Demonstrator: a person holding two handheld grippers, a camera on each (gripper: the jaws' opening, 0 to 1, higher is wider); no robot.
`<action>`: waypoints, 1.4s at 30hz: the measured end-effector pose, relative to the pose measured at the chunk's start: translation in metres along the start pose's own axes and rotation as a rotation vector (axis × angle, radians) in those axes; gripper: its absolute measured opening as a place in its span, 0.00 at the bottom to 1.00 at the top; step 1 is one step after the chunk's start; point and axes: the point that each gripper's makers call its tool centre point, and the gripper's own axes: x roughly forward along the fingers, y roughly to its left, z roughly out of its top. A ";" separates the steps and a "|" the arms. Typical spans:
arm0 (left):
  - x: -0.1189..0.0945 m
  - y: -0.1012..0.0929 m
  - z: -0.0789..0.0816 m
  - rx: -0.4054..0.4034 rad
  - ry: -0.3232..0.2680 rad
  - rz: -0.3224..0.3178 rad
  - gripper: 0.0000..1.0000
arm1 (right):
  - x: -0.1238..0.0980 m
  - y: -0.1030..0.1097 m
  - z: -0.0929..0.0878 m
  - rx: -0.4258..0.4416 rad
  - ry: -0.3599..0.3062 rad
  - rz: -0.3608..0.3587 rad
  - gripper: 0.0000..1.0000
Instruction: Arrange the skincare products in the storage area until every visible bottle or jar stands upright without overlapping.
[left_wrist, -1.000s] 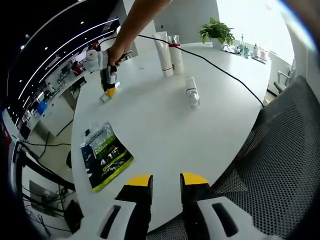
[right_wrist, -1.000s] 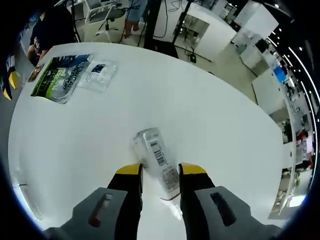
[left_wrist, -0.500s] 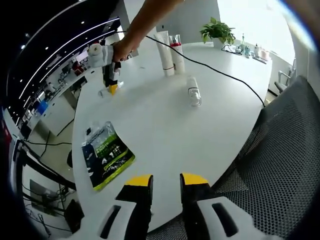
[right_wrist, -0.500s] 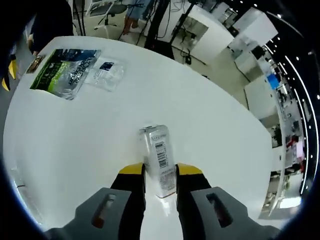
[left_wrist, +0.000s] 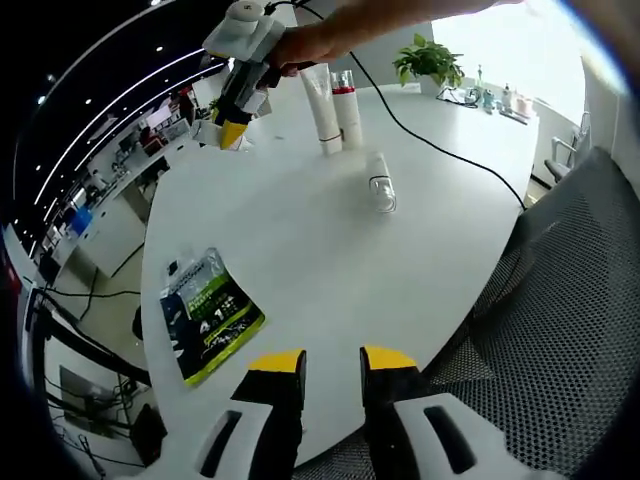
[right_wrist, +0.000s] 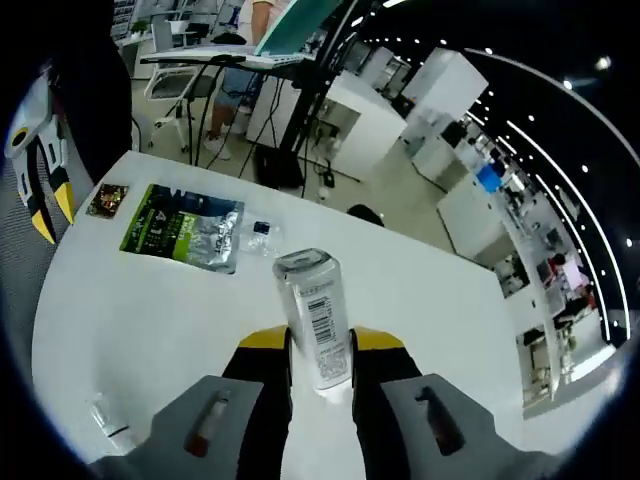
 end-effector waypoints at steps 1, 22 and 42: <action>0.000 -0.001 0.000 0.002 0.001 -0.002 0.22 | -0.008 0.005 -0.001 0.015 -0.007 -0.010 0.20; -0.026 -0.012 0.061 -0.169 -0.209 -0.091 0.24 | -0.146 0.107 0.016 0.210 -0.200 -0.128 0.20; -0.050 -0.072 0.160 -0.682 -0.523 -0.547 0.37 | -0.171 0.184 0.003 0.116 -0.181 -0.104 0.20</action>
